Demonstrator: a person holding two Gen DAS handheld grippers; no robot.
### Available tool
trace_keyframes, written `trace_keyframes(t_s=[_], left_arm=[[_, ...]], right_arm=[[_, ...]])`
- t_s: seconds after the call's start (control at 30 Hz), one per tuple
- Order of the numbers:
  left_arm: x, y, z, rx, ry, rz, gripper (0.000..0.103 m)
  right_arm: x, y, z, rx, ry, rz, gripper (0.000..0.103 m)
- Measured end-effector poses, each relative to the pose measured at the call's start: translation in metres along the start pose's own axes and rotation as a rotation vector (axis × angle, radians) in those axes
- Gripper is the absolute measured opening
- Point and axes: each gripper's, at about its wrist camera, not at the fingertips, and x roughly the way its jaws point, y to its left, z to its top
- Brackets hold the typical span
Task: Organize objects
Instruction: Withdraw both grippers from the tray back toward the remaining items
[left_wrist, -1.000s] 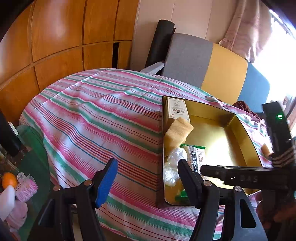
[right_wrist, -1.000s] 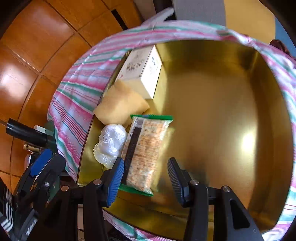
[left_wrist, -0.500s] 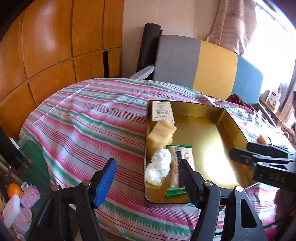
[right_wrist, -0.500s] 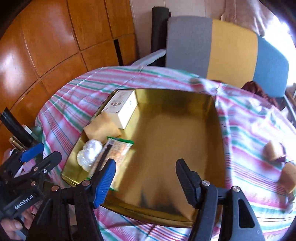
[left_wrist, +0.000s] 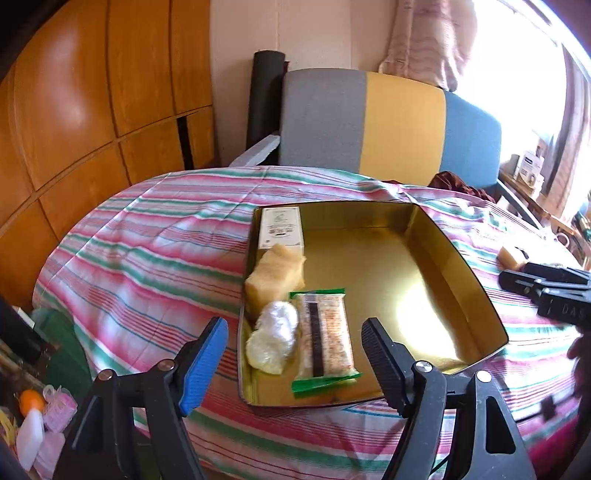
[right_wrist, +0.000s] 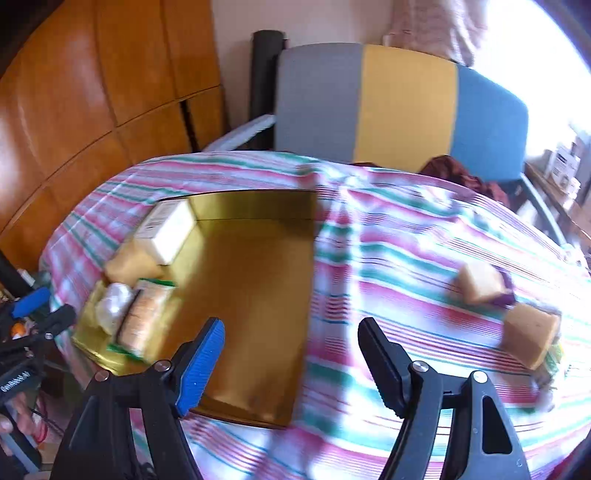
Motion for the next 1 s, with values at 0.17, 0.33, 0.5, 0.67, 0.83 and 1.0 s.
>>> trace_keyframes(t_s=[0.17, 0.33, 0.5, 0.67, 0.83, 1.0], left_arm=[[-0.001, -0.019, 0.005, 0.048, -0.009, -0.030, 0.076], [0.001, -0.038, 0.014, 0.086, -0.005, -0.076, 0.076], [0.002, -0.066, 0.024, 0.133, -0.012, -0.115, 0.076], [0.005, -0.108, 0.037, 0.204, -0.020, -0.168, 0.076], [0.015, -0.159, 0.050, 0.250, 0.012, -0.258, 0.076], [0.031, -0.213, 0.063, 0.284, 0.070, -0.344, 0.076]], right_arm=[[-0.015, -0.070, -0.001, 0.083, -0.022, -0.116, 0.076], [-0.042, -0.163, -0.009, 0.258, -0.089, -0.291, 0.076], [-0.062, -0.254, -0.046, 0.554, -0.163, -0.456, 0.076], [-0.067, -0.298, -0.077, 0.820, -0.155, -0.385, 0.077], [-0.064, -0.298, -0.075, 0.815, -0.134, -0.333, 0.077], [-0.066, -0.301, -0.080, 0.845, -0.144, -0.306, 0.077]])
